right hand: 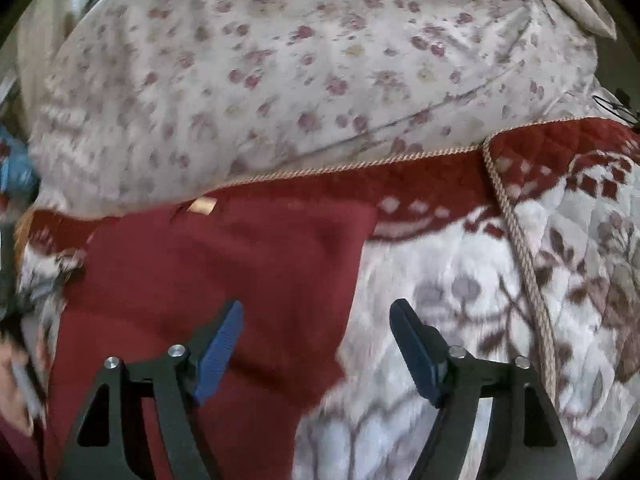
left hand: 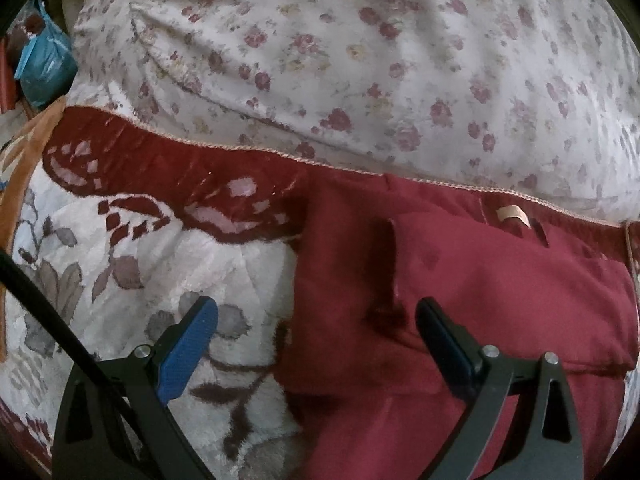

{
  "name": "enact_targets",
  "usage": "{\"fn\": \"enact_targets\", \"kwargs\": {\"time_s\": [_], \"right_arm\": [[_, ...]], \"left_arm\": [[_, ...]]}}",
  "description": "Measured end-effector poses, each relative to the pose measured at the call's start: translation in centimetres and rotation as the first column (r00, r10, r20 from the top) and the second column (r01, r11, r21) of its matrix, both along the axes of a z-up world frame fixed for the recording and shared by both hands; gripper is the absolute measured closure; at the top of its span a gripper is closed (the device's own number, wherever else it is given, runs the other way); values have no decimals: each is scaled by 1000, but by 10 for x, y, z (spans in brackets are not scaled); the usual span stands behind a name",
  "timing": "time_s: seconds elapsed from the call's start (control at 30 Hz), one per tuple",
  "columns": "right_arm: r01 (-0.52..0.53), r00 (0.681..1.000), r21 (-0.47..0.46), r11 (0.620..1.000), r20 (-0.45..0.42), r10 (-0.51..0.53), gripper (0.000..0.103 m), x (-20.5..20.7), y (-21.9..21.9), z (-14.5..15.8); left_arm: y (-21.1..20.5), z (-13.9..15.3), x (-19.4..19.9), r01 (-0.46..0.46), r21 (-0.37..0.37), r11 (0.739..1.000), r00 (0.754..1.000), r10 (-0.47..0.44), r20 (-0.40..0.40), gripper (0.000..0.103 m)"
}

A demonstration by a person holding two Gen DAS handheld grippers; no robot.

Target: Fold small clothes

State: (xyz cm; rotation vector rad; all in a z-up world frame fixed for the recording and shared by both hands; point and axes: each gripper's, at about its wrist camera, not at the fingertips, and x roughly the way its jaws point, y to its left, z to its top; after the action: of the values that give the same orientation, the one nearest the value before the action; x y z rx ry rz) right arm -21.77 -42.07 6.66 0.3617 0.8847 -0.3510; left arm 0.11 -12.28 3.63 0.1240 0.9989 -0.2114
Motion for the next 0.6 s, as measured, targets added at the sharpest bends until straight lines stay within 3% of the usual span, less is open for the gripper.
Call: {"fn": "enact_targets", "kwargs": {"time_s": [0.07, 0.17, 0.2, 0.27, 0.37, 0.47, 0.6], "right_arm": [[-7, 1000, 20, 1000, -13, 8, 23, 19, -6, -8], [21, 990, -64, 998, -136, -30, 25, 43, -14, -36], [28, 989, -44, 999, -147, -34, 27, 44, -17, -42], [63, 993, -13, 998, -103, -64, 27, 34, -17, -34], [71, 995, -46, 996, -66, -74, 25, 22, -10, -17], [38, 999, -34, 999, -13, -38, 25, 7, 6, 2], [-14, 1000, 7, 1000, -25, 14, 24, -8, 20, 3]], "left_arm": [[-2, -8, 5, -4, 28, 1000, 1000, 4, -20, 4], [-3, -15, 8, -1, 42, 999, 999, 3, -44, 4], [-2, -13, 8, 0, 34, 999, 999, 2, -47, 4], [2, -7, 8, 2, 25, 1000, 999, -1, -44, 4], [12, 3, 6, -12, 23, 1000, 1000, 13, -17, 4], [19, 8, 2, -17, 7, 1000, 1000, 17, -12, 4], [24, 13, -11, -6, -10, 1000, 1000, 6, -14, 4]]}}
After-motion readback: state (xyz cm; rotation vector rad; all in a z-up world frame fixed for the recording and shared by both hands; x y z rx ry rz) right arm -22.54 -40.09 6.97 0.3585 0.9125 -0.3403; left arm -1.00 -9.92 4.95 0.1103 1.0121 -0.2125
